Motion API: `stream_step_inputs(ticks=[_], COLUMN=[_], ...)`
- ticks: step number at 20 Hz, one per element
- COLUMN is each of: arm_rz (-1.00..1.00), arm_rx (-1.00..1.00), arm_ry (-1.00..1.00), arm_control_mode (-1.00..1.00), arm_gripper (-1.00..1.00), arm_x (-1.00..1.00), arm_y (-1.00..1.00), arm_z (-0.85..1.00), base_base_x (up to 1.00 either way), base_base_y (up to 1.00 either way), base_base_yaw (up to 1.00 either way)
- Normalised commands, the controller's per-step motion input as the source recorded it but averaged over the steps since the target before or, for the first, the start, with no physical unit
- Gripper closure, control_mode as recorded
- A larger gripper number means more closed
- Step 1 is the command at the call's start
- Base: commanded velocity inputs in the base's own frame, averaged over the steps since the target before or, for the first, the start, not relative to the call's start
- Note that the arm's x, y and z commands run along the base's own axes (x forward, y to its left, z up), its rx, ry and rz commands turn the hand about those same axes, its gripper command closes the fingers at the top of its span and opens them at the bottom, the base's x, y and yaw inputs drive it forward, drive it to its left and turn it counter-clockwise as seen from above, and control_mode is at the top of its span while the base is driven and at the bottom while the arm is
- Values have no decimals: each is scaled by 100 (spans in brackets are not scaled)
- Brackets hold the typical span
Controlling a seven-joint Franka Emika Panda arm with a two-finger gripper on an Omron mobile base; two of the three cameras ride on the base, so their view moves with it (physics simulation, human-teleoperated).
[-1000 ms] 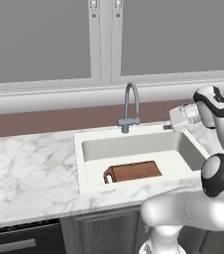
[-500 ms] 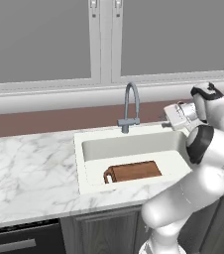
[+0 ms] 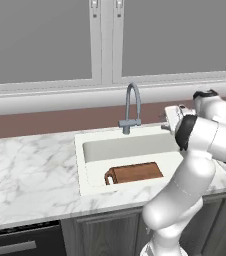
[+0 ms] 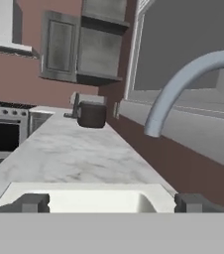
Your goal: Turn on the sink faucet with hot water and rinse the cutting board for ten seconds, then turn off the faucet. Push the cutting board to reach the water if necessary.
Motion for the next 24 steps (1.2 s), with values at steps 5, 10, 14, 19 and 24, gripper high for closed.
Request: stream_step_inputs(ticks=[5,10,14,19,24], arm_rz=[0,-4,-14,-25,-26], arm_rx=[0,0,4,13,20], arm_ry=[-9,-4,-9,-3,0], arm_control_mode=[-100,-100,-100,-100,-100], arm_gripper=[-100,-100,-100,-100,-100], arm_x=[15,15,6,14,21], arm_y=[4,9,4,1,10], arm_z=[-15,-16,-15,0,0], base_base_x=[0,0,0,0,0], base_base_y=[0,0,0,0,0], base_base_yaw=[0,0,0,0,0])
